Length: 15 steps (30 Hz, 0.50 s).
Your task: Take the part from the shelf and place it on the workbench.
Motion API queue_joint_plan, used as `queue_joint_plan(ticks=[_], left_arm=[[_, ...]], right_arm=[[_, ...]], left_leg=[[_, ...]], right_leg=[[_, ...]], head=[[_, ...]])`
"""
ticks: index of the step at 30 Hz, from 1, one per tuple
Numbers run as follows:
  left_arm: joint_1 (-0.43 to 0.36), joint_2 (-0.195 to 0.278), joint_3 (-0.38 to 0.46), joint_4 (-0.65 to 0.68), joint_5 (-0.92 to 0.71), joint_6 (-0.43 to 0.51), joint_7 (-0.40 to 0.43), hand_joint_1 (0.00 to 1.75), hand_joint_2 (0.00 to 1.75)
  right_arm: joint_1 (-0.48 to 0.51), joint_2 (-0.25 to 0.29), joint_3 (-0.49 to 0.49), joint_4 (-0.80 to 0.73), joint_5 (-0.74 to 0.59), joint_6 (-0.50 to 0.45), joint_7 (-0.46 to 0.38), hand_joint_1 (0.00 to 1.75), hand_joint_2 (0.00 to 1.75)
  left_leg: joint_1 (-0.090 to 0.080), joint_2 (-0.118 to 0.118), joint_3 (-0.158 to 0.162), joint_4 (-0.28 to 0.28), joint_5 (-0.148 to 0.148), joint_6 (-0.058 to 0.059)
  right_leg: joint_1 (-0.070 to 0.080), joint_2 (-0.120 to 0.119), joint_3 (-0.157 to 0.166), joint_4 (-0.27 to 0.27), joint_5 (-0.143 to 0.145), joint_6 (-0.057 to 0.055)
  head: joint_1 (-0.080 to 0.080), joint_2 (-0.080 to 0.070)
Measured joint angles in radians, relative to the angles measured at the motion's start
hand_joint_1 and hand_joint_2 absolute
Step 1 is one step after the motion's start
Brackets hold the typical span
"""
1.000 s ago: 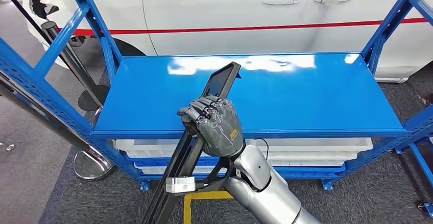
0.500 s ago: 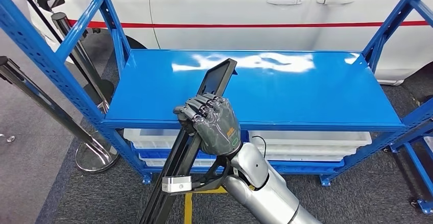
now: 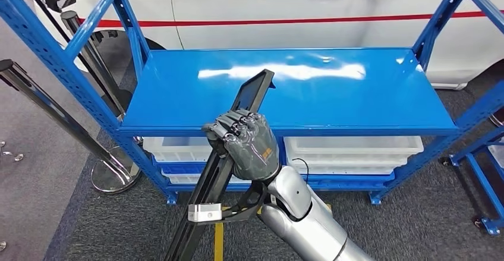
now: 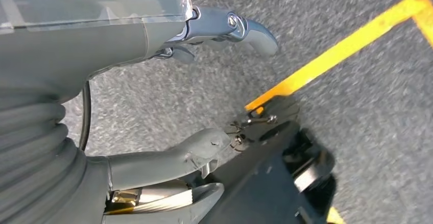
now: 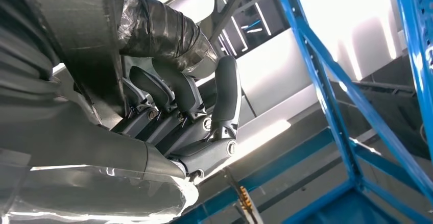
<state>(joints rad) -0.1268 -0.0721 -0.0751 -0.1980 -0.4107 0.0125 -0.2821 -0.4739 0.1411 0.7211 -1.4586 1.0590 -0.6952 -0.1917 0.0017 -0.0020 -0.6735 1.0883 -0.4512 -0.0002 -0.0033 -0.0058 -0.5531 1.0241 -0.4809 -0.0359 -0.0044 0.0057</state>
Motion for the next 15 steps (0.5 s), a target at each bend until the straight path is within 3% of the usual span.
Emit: queue_joint_plan(ticks=[2, 3, 4, 5, 7, 9, 10, 13, 15], left_arm=[[0.000, 0.000, 0.000, 0.000, -0.004, -0.002, 0.003, 0.00, 1.75], [0.000, -0.001, 0.000, 0.000, -0.006, -0.003, 0.003, 0.00, 1.75], [0.000, -0.001, 0.000, 0.000, -0.007, -0.004, 0.004, 0.00, 1.75], [-0.001, -0.001, 0.000, 0.000, -0.007, -0.005, 0.004, 0.00, 1.75], [-0.003, -0.002, 0.000, 0.000, -0.007, -0.005, 0.004, 0.00, 1.75], [-0.006, -0.001, 0.000, -0.003, -0.008, -0.005, 0.004, 0.00, 1.75], [-0.008, -0.001, 0.000, -0.004, -0.008, -0.006, 0.005, 0.00, 1.75], [-0.007, -0.002, 0.000, -0.006, -0.012, -0.011, 0.010, 0.00, 1.75], [-0.007, -0.002, 0.000, -0.006, -0.014, -0.012, 0.012, 0.00, 1.75]], right_arm=[[0.000, 0.003, 0.000, 0.005, -0.001, 0.000, 0.002, 1.75, 1.75], [0.000, 0.004, 0.000, 0.008, -0.001, 0.000, 0.002, 1.75, 1.75], [0.001, 0.004, 0.000, 0.011, -0.001, 0.000, 0.002, 1.75, 1.75], [0.001, 0.004, 0.000, 0.014, -0.001, 0.000, 0.002, 1.75, 1.75], [0.001, 0.004, 0.000, 0.018, -0.001, 0.000, 0.002, 1.75, 1.75], [0.000, 0.004, 0.000, 0.019, -0.001, 0.000, 0.002, 1.75, 1.75], [0.000, 0.005, 0.001, 0.020, -0.001, 0.000, 0.002, 1.75, 1.75], [-0.002, 0.009, 0.001, 0.022, -0.001, 0.000, 0.002, 1.75, 1.75], [-0.002, 0.009, 0.001, 0.022, -0.001, 0.000, 0.002, 1.75, 1.75]], left_leg=[[0.006, 0.000, -0.036, 0.114, -0.085, -0.010], [0.009, 0.000, -0.047, 0.167, -0.111, -0.014], [0.011, 0.000, -0.047, 0.195, -0.117, -0.017], [0.012, 0.000, -0.029, 0.191, -0.105, -0.018], [0.014, 0.000, 0.054, 0.086, -0.060, -0.017], [0.009, -0.002, 0.138, -0.039, -0.045, -0.008], [0.006, -0.003, 0.158, -0.073, -0.048, -0.003], [0.002, -0.002, 0.154, -0.092, -0.035, 0.016], [0.004, 0.003, 0.143, -0.100, -0.016, 0.032]], right_leg=[[0.001, -0.001, -0.019, 0.000, 0.015, -0.006], [0.001, -0.002, -0.030, 0.001, 0.023, -0.005], [0.002, -0.002, -0.042, 0.002, 0.032, -0.004], [0.002, -0.002, -0.054, 0.003, 0.039, -0.003], [0.001, -0.001, -0.073, 0.006, 0.053, 0.003], [0.001, -0.001, -0.084, 0.008, 0.065, 0.013], [0.001, -0.002, -0.087, 0.008, 0.071, 0.019], [-0.002, 0.000, -0.092, 0.010, 0.080, 0.037], [-0.003, 0.004, -0.111, 0.055, 0.032, 0.045]], head=[[0.000, 0.000], [0.000, 0.000], [0.000, 0.000], [-0.001, 0.000], [-0.001, 0.000], [0.000, 0.000], [0.000, 0.000], [0.000, 0.000], [0.000, 0.000]])
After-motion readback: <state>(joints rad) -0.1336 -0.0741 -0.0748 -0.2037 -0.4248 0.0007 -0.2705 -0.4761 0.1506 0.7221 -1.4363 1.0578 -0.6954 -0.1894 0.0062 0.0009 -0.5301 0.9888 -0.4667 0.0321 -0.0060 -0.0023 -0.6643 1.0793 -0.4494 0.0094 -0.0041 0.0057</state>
